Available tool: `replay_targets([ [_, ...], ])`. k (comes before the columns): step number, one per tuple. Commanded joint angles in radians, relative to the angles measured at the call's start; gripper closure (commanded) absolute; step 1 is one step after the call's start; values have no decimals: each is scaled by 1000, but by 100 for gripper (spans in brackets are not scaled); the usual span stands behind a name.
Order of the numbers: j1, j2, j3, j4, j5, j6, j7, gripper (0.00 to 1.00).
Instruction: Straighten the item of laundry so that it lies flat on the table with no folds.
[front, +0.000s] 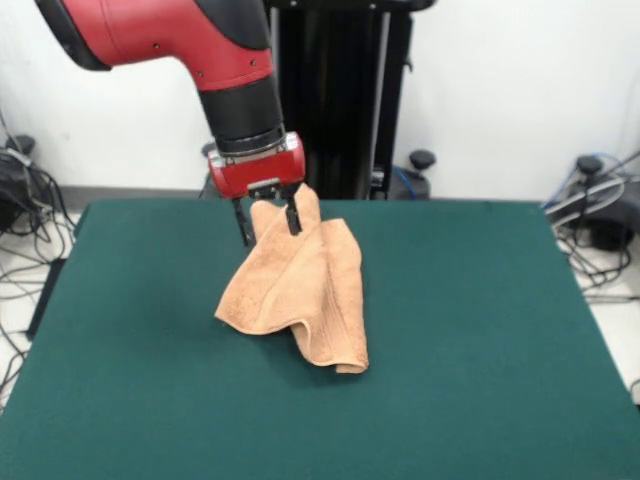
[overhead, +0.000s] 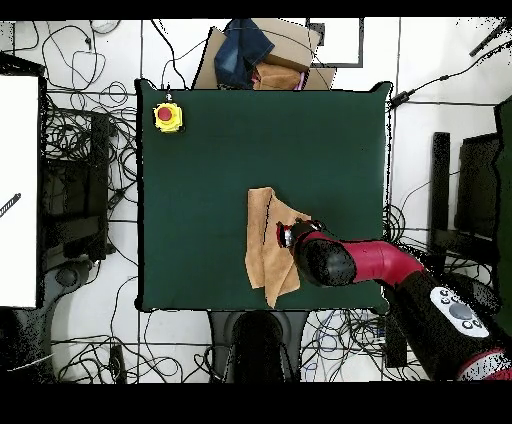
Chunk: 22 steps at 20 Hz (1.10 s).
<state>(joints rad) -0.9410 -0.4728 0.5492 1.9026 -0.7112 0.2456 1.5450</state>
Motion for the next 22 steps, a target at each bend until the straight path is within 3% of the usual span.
replay_targets([
  [1,-203,118,199,73,23,72,-114,0],
  [5,-213,141,198,86,9,83,-97,0],
  [14,-276,282,241,-32,-14,200,-224,0],
  [18,-262,343,221,-80,-75,139,-211,0],
  [22,-219,326,197,-87,-119,65,-146,0],
])
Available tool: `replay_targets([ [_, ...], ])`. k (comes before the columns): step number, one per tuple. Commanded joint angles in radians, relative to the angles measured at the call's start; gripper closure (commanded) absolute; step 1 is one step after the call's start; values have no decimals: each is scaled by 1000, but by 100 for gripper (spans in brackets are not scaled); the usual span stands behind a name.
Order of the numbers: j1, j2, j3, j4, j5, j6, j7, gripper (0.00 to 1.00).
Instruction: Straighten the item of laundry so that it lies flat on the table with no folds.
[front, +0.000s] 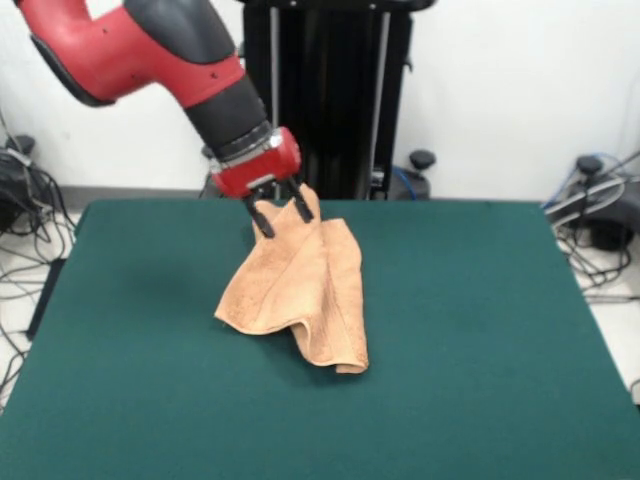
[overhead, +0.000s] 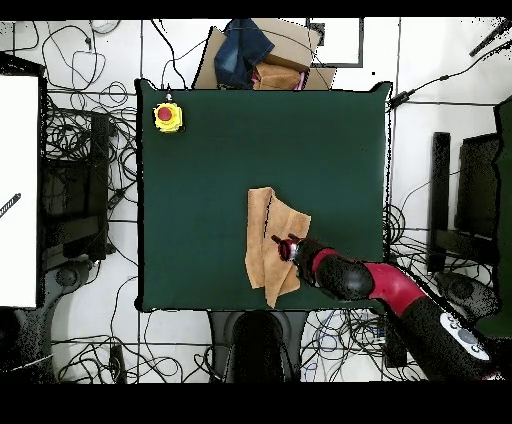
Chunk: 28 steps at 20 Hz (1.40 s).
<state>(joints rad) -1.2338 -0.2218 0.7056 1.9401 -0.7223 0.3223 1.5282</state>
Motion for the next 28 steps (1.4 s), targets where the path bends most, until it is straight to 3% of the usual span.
replay_targets([
  [1,82,79,36,-133,-116,-20,-120,0],
  [9,119,70,32,-191,-153,-25,-91,0],
  [15,120,14,30,-190,-157,5,-100,0],
  [28,116,58,8,-238,-177,-45,-76,0],
])
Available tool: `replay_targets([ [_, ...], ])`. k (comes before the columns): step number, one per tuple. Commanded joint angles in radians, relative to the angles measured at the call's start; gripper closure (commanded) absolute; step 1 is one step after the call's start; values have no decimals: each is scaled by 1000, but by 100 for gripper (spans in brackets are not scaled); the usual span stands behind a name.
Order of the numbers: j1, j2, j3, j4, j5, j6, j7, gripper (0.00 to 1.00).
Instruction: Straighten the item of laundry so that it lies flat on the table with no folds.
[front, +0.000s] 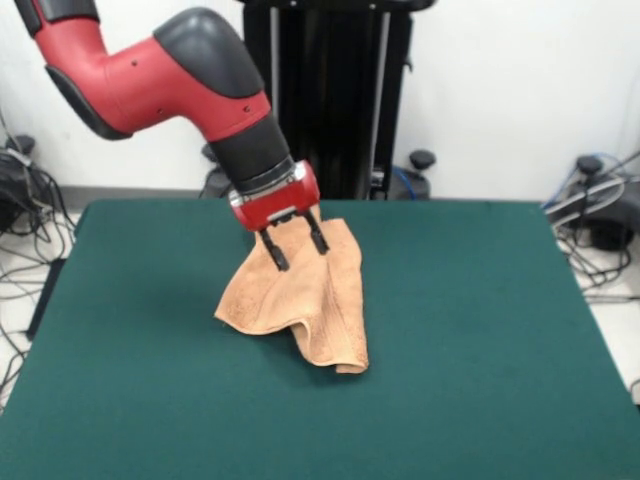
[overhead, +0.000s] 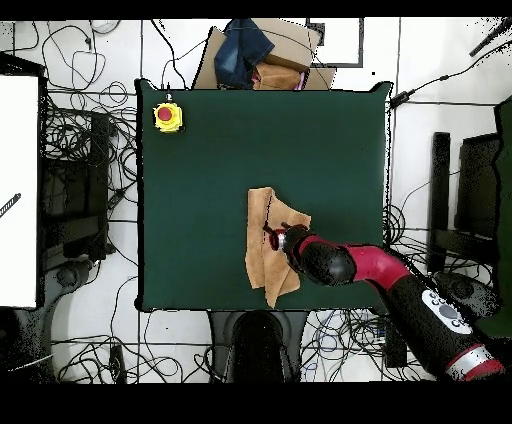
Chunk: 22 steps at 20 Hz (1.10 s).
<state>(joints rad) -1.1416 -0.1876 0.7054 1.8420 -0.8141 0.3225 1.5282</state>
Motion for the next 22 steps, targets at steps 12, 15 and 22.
replay_targets([
  [12,-83,175,77,-238,-97,35,-263,0],
  [15,-107,213,91,-259,-95,60,-308,0],
  [22,-127,227,101,-273,-81,97,-352,0],
])
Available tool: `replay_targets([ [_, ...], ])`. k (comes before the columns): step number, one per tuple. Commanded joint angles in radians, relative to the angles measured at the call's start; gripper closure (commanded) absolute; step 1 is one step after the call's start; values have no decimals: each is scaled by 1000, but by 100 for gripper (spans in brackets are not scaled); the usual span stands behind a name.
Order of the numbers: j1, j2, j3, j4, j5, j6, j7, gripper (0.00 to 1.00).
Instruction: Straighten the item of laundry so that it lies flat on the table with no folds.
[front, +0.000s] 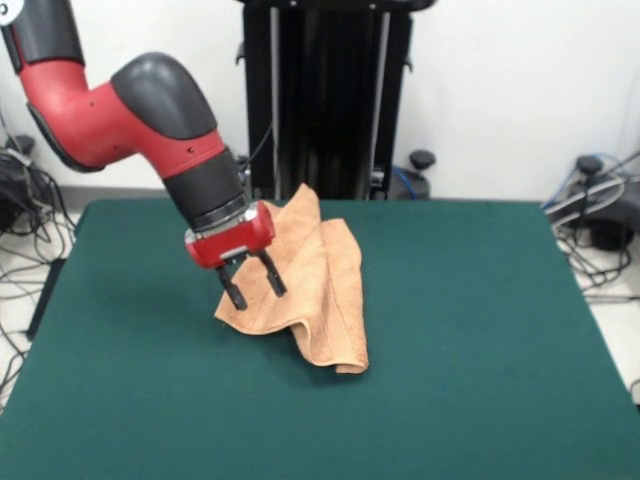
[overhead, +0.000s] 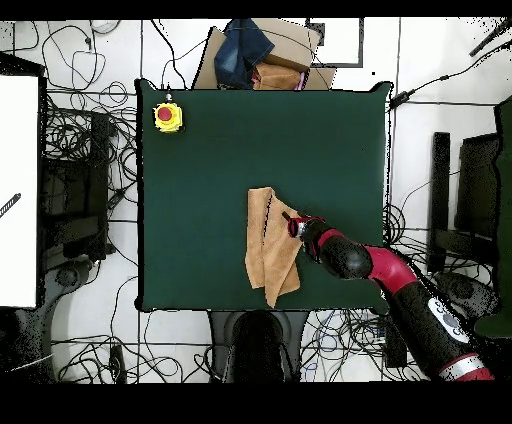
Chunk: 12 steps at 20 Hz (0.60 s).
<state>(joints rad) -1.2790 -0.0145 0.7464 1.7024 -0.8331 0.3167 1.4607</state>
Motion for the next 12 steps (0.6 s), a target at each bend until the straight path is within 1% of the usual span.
replay_targets([
  [1,10,58,57,-132,-62,98,-285,0],
  [3,13,47,49,-122,-56,89,-280,0],
  [6,18,1,31,-85,-43,81,-260,0],
  [10,30,-115,-21,-2,-43,69,-199,0],
  [12,21,-146,-31,28,-53,63,-198,0],
])
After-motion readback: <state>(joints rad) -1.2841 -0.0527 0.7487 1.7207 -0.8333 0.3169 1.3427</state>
